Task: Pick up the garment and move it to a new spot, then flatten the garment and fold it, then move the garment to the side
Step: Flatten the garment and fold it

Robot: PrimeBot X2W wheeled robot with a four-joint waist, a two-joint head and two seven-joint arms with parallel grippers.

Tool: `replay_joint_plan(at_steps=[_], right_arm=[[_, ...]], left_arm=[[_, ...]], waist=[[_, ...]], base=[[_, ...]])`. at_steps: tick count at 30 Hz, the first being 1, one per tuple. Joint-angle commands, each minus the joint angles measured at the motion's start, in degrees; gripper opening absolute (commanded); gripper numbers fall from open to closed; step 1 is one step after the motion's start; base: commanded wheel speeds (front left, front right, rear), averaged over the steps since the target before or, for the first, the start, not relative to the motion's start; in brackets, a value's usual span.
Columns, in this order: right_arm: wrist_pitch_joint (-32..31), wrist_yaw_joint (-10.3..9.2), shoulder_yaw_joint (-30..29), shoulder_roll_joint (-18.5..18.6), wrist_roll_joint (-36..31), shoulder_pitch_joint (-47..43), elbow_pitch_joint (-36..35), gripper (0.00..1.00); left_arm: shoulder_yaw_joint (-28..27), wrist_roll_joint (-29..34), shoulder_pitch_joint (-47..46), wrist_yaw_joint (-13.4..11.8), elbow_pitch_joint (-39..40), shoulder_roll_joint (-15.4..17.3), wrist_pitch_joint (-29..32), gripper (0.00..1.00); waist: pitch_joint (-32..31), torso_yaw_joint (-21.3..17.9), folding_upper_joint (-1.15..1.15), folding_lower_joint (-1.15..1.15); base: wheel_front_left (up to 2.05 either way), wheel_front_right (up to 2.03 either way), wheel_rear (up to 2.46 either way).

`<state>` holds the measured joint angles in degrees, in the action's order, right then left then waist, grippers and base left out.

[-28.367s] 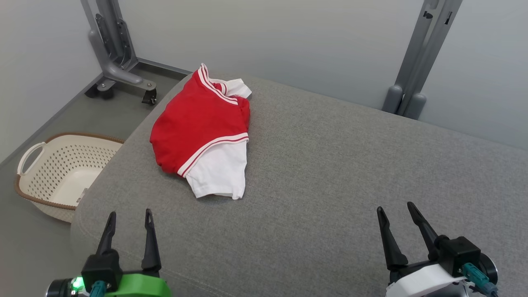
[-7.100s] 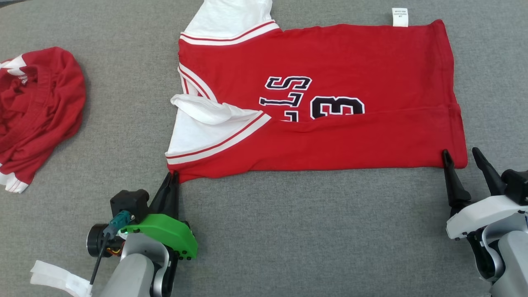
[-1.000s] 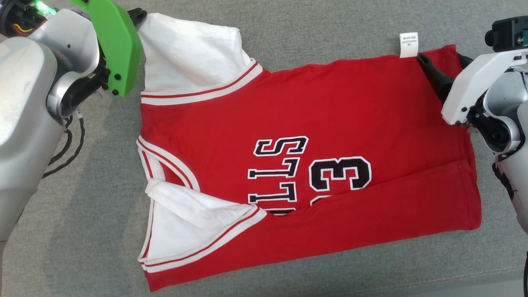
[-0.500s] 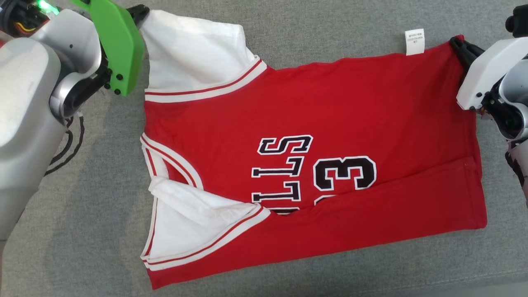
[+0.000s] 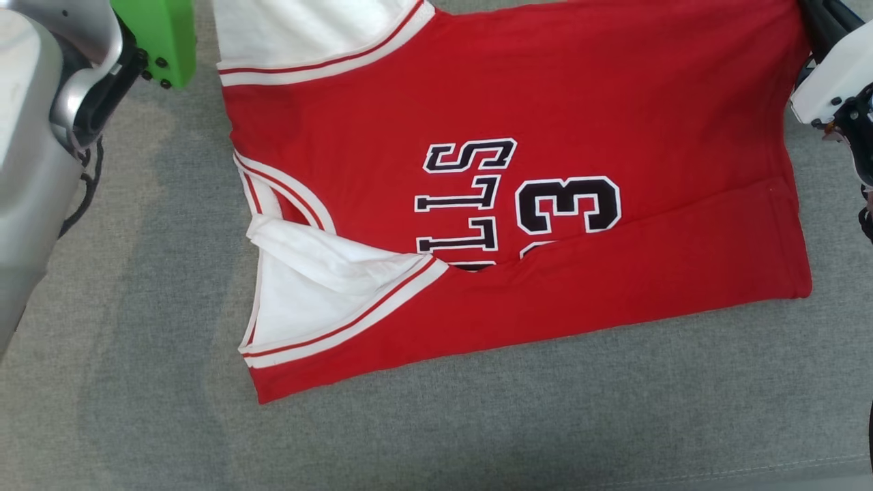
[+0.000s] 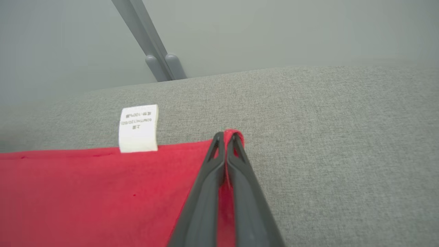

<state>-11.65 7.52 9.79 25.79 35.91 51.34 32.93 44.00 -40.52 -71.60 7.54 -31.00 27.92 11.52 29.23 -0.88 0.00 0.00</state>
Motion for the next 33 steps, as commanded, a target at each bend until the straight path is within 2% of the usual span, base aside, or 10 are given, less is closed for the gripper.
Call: replay_joint_plan(at_steps=[1, 6, 13, 25, 33], right_arm=[[0.39, -0.06, 0.19, 0.55, 0.82, -0.9, -0.46, 0.0], [1.32, -0.06, -0.22, 2.63, 3.75, -5.75, -2.63, 0.0], [3.32, -0.06, -1.18, 5.05, 6.4, -13.88, -6.94, 0.0], [4.06, -0.05, -2.9, 8.8, 7.06, -26.99, -15.07, 0.0], [6.11, -0.06, -5.04, 9.34, 5.37, -31.81, -16.58, 0.0]], left_arm=[[0.35, -1.11, 0.94, -0.18, 0.15, -0.1, -0.58, 0.0], [2.42, -4.48, 5.29, -0.18, 3.26, 0.35, -1.67, 0.0], [2.68, -8.02, 12.28, -0.63, 9.67, 3.81, -1.25, 0.0], [2.1, -14.08, 27.51, -6.54, 26.95, 10.32, 0.26, 0.0], [2.11, -16.54, 36.14, -10.13, 34.12, 12.37, -1.74, 0.0]], waist=[[-0.6, 0.62, 0.0, 0.0], [-2.89, 2.6, 0.0, 0.0], [-5.93, 4.44, 0.0, 0.0], [-8.58, 5.91, 0.0, 0.0], [-8.27, 6.67, 0.0, 0.0]], base=[[0.0, 0.0, 0.0], [0.0, 0.0, 0.0], [0.0, 0.0, 0.0], [0.0, 0.0, 0.0], [0.0, 0.0, 0.0]])
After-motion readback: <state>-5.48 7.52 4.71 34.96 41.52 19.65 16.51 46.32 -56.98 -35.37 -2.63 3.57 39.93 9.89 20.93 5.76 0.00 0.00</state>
